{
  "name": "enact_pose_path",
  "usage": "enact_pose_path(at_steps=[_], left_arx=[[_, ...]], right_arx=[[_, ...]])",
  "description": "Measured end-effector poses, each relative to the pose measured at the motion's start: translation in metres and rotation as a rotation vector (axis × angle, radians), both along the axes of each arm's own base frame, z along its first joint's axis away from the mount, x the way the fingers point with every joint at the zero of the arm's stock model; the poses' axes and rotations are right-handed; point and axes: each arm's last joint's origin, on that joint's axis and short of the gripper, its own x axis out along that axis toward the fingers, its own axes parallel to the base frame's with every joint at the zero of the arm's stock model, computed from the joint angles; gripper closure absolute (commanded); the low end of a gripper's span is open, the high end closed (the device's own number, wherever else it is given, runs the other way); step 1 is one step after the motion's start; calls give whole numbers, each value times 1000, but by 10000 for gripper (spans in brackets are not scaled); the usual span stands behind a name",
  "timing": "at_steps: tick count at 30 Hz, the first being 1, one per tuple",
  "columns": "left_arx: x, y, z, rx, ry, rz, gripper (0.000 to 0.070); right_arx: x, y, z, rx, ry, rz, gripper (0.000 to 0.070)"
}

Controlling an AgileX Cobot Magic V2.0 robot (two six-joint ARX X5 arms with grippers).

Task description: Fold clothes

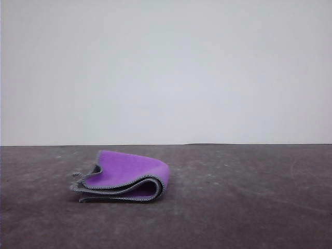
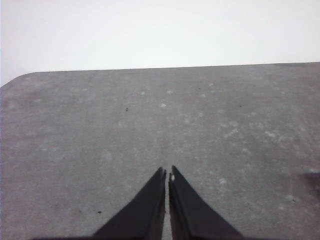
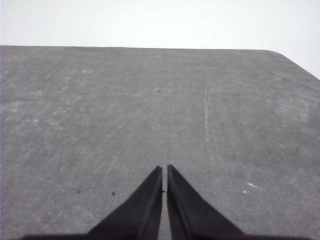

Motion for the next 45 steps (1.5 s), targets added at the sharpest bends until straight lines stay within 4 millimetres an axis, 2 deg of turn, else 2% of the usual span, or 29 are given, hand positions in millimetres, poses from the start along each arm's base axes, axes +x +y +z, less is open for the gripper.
enact_pose_path(at_steps=[45], left_arx=[[0,0,0,0,0,0,700]], right_arx=[[0,0,0,0,0,0,685]])
